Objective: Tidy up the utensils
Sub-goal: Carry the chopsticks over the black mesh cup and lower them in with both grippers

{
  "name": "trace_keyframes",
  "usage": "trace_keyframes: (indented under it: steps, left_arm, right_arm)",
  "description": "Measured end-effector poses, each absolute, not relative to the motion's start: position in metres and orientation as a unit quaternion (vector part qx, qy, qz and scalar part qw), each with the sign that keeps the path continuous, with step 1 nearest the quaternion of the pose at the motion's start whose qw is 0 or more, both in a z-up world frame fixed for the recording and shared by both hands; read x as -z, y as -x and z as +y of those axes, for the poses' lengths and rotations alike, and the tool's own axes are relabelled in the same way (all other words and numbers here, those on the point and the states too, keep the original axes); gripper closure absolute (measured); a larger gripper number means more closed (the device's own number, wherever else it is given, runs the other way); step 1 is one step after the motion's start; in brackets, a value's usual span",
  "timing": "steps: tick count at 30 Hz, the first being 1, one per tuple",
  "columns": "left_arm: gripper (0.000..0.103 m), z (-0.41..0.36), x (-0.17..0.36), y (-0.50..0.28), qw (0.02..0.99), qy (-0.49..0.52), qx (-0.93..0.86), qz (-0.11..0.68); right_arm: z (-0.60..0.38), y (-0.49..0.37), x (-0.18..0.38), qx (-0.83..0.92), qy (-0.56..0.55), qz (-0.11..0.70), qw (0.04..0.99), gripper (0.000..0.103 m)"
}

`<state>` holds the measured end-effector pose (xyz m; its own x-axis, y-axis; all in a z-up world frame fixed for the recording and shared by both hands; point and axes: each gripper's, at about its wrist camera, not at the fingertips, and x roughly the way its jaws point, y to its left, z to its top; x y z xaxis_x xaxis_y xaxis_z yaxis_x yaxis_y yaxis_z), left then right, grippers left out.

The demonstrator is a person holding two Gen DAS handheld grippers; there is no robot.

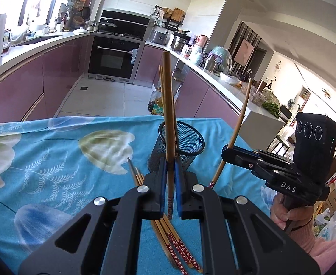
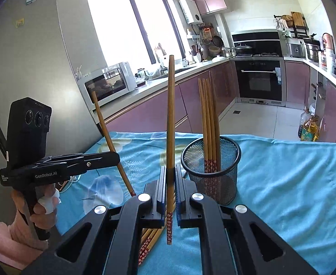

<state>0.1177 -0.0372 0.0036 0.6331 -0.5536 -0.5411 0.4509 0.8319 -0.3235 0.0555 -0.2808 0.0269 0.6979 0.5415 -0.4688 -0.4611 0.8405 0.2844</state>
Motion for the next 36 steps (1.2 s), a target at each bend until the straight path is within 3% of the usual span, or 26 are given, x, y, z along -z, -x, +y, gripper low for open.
trace_keyframes:
  steps: [22, 36]
  left_arm:
    - [0.095, -0.069, -0.085, -0.157, 0.918, 0.073, 0.296, 0.255]
    - [0.095, -0.108, -0.053, -0.180, 0.921, -0.008, 0.256, 0.292]
  right_arm:
    - [-0.294, -0.092, -0.094, -0.237, -0.050, 0.194, 0.951, 0.097]
    - [-0.287, -0.128, -0.061, -0.216, -0.030, 0.241, 0.946, 0.097]
